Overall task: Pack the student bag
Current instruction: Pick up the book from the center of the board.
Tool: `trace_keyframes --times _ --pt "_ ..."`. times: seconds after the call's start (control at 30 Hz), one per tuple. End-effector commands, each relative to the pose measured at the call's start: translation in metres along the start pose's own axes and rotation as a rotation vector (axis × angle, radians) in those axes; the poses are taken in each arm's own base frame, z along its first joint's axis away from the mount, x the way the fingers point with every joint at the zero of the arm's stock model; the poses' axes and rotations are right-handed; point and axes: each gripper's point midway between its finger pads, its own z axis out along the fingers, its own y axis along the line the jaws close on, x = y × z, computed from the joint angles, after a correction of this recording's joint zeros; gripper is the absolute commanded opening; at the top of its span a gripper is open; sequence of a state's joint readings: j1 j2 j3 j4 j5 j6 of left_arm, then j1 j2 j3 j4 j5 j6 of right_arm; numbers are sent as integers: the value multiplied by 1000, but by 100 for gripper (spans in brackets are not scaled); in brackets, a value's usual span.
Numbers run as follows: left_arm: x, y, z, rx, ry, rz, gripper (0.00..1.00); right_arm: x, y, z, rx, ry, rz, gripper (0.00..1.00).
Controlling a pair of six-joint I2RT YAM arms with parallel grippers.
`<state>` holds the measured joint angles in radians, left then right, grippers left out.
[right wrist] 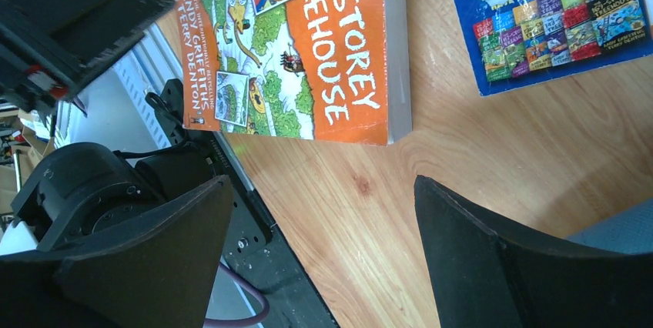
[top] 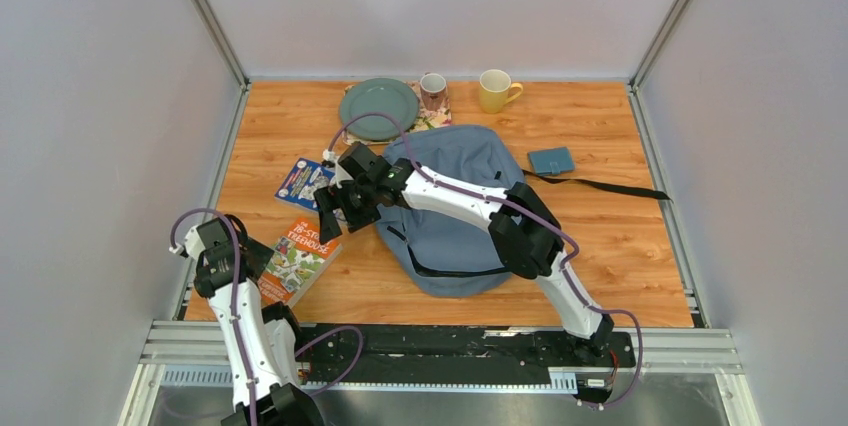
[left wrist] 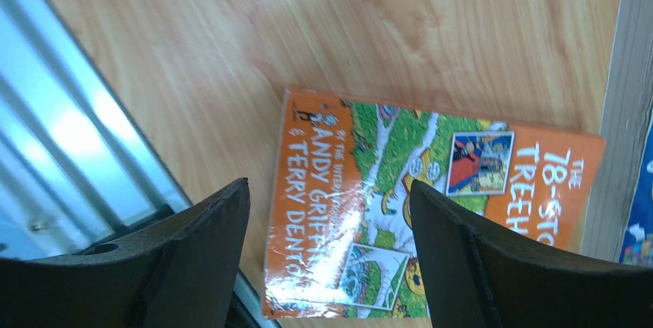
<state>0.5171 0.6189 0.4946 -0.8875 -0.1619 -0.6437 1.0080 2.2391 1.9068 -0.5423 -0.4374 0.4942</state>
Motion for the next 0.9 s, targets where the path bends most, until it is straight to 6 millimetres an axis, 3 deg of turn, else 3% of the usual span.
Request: trace_keyframes --times 0.0,0.1,0.2,0.33,0.47,0.7,0.87 --pt "-44 19 -16 -126 -175 -1 83 -12 17 2 -47 -24 -51 90" --pt "-35 16 -7 -117 -138 -6 83 -15 18 6 -56 -26 -57 90" --pt "-15 16 7 -117 -50 -18 83 -15 17 9 -56 -20 -61 90" --pt "-12 9 9 -91 -37 -74 83 -14 16 15 -58 -16 -77 90" --pt "12 1 21 -37 44 -106 83 -12 4 27 -14 -3 -106 90" --pt "21 -3 23 -4 57 -158 83 9 1 48 3 54 -122 90" --pt "45 -9 35 53 130 -182 82 19 -8 61 17 81 -112 90"
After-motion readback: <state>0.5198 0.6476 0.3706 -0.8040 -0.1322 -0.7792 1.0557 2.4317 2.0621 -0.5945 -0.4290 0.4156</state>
